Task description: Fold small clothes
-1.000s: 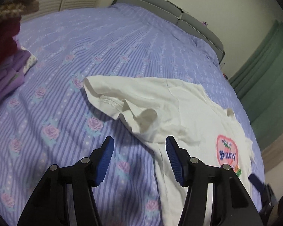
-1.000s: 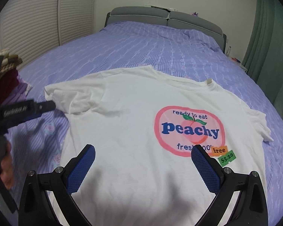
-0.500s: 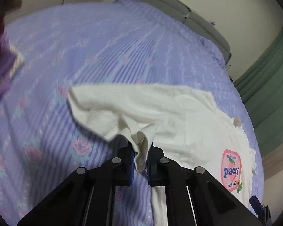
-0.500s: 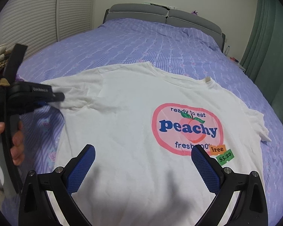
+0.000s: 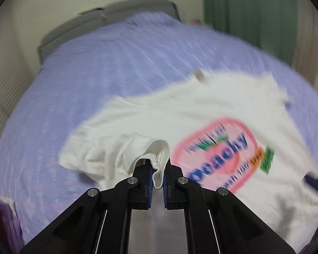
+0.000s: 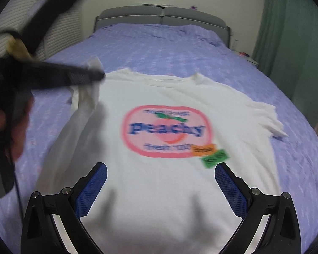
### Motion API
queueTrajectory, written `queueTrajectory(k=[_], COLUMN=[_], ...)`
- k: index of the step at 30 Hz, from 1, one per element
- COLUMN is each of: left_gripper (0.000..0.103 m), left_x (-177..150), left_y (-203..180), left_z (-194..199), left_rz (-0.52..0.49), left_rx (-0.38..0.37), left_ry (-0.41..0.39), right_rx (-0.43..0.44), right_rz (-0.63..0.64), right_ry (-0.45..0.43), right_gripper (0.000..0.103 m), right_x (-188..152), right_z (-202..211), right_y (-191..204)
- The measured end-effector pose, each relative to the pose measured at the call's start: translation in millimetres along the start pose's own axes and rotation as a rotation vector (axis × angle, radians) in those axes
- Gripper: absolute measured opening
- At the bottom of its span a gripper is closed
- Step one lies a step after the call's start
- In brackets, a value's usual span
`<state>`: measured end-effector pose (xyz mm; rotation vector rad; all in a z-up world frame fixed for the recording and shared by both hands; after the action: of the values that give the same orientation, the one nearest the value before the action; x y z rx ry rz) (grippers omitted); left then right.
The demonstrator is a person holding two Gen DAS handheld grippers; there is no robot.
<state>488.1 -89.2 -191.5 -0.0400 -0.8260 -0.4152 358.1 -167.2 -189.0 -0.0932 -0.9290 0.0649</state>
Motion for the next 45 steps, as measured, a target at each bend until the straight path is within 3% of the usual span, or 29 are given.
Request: queueTrajectory(k=[2, 3, 6, 7, 11, 17, 20, 26, 32, 35, 38, 40, 44, 45], left_gripper=[0.012, 0.019, 0.063, 0.069, 0.07, 0.07, 0.07, 0.07, 0.07, 0.07, 0.07, 0.07, 0.07, 0.07], left_x=[-9.9, -13.8, -13.0, -10.7, -12.7, -60.9, -88.9, -111.3, -122.1, -129.1, -133.8, -134.7, -130.3, -126.8], left_y=[-17.2, -22.3, -21.2, -15.6, 13.3, 57.7, 68.8, 98.2, 105.5, 98.0, 79.3, 63.6, 42.1, 40.5], left_z=[-8.9, -8.8, 7.0, 15.3, 54.3, 96.7, 100.8, 83.1, 80.1, 84.9, 88.7, 90.0, 82.3, 78.3], left_rz=[-0.029, -0.03, 0.021, 0.042, 0.088, 0.094, 0.161, 0.263, 0.278, 0.304, 0.283, 0.245, 0.177, 0.173], left_rx=[-0.004, -0.009, -0.018, -0.003, 0.011, 0.053, 0.036, 0.148, 0.147, 0.09, 0.031, 0.006, -0.006, -0.003], left_ry=[0.031, 0.033, -0.008, -0.039, -0.112, -0.153, -0.143, -0.081, -0.068, -0.09, -0.117, -0.134, -0.154, -0.157], right_rx=[-0.023, -0.036, -0.069, -0.073, -0.075, 0.014, 0.129, 0.346, 0.456, 0.455, 0.441, 0.403, 0.38, 0.369], right_rz=[-0.006, -0.008, -0.006, -0.008, -0.019, 0.044, 0.089, 0.146, 0.284, 0.357, 0.413, 0.456, 0.463, 0.446], right_ry=[0.004, 0.005, -0.005, -0.009, -0.023, -0.063, -0.103, -0.083, 0.031, 0.074, 0.113, 0.132, 0.101, 0.079], right_gripper=[0.103, 0.103, 0.103, 0.103, 0.103, 0.103, 0.103, 0.1, 0.073, 0.067, 0.054, 0.039, 0.014, 0.013], right_x=[-1.3, -1.8, -1.7, -1.2, 1.5, 24.4, 49.6, 72.7, 62.0, 55.3, 49.2, 45.3, 55.5, 63.9], right_z=[0.1, 0.8, 4.7, 6.2, 9.7, 0.7, -8.7, -34.8, -70.5, -88.7, -105.5, -114.3, -111.1, -108.2], right_y=[-15.5, -23.6, -43.1, -47.1, -55.2, -29.6, -1.2, 63.2, 132.4, 155.0, 164.6, 165.2, 153.4, 145.7])
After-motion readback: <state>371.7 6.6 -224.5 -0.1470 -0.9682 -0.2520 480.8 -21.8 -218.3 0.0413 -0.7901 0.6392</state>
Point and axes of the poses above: each gripper's, at about its wrist camera, not at the fingertips, and z roughly against the way its jaws point, y to its left, x to its top, the point moved 10 cm from there along -z, roughly the way its jaws point, and after that the axes turned 9 degrees about -y, right-handed, at the moved point
